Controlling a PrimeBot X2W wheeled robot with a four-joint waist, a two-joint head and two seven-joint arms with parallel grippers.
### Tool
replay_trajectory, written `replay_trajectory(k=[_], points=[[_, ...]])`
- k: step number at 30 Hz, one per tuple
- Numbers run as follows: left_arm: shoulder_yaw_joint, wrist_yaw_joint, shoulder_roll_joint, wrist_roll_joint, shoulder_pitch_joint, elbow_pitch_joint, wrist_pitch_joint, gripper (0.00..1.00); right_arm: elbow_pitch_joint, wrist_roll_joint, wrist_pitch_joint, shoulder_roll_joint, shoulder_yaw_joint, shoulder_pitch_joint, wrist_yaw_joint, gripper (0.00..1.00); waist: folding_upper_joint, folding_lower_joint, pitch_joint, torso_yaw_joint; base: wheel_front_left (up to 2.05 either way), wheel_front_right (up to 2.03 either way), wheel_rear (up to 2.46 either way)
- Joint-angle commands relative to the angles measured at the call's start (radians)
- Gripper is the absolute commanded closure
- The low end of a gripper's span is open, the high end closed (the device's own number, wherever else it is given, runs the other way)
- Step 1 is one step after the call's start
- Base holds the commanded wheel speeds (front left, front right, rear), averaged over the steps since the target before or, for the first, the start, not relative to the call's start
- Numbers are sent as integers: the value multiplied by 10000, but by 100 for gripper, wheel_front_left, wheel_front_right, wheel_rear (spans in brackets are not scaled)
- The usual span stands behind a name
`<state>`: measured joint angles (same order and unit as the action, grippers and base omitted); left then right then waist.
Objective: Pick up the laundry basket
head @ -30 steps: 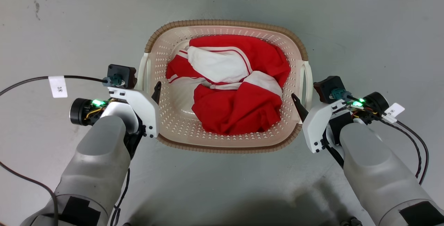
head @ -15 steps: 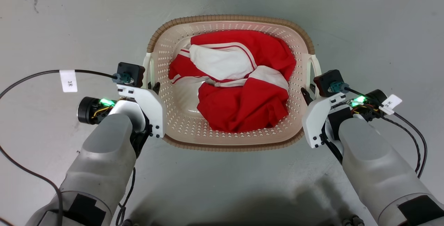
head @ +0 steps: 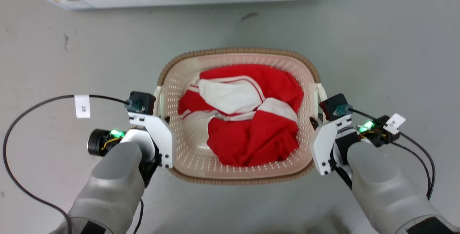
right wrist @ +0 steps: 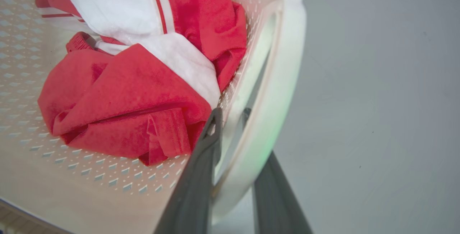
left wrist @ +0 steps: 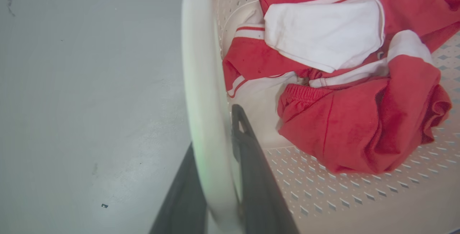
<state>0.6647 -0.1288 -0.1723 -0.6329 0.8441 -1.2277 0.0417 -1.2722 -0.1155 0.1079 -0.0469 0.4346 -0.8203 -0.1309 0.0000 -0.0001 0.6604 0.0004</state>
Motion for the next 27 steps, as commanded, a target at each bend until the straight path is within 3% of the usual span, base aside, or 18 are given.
replay_trajectory(k=[1,27], points=[[90,-21,-44,-52,-165,40,-73,100,1,-17,-9,-60,111,125,5,100,0,1,-511,-11,0,0,0],[2154,-32,-345,-2282,-2096,566,-2411,100,264,-2867,-2144,-25,2888,1676,3,100,0,1,-4689,-273,0,0,0]])
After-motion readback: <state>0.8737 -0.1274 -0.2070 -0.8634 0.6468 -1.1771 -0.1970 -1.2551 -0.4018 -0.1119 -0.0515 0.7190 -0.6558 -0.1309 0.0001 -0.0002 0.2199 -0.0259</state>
